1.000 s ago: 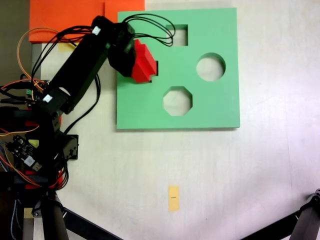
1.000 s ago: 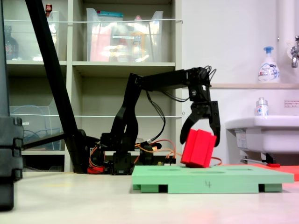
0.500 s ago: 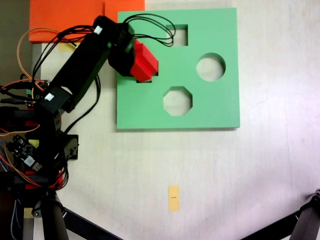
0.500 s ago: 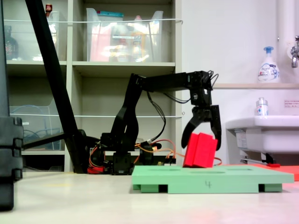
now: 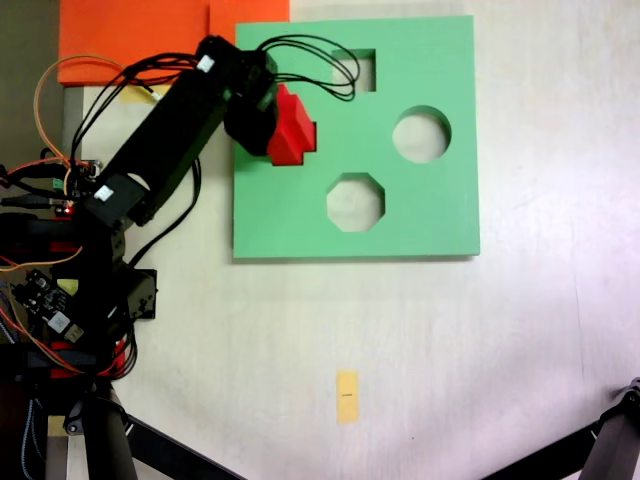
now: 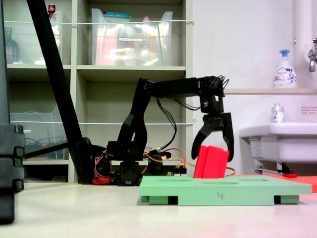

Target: Put the cross columnar block into the corresponding hole

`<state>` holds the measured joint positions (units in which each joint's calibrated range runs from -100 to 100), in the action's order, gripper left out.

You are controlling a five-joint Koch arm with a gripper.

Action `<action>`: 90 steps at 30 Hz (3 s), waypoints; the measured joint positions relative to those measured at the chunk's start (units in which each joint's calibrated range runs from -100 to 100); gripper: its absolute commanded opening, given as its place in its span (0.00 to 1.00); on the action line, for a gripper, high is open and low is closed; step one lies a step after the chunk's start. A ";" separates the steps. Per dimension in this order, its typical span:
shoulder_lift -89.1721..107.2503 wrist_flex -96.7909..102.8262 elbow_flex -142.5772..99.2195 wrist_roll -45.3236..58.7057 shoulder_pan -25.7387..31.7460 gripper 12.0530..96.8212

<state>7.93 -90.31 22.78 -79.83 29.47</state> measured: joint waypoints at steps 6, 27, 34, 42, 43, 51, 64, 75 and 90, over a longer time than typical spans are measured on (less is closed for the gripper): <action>-0.41 0.78 -0.20 0.59 -0.73 0.45; 12.31 1.66 -9.80 4.20 -2.00 0.70; 37.48 1.17 -9.80 14.36 -2.98 0.70; 57.87 0.49 -10.00 46.69 -12.75 0.61; 60.33 0.49 -11.86 52.70 -15.14 0.59; 88.65 27.21 -58.11 68.67 -22.91 0.50; 91.66 88.79 -116.90 75.02 -25.49 0.45; 91.66 97.11 -121.71 76.78 -25.59 0.43; 91.66 97.11 -121.71 76.73 -25.64 0.43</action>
<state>99.59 6.80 -98.92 -3.10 3.83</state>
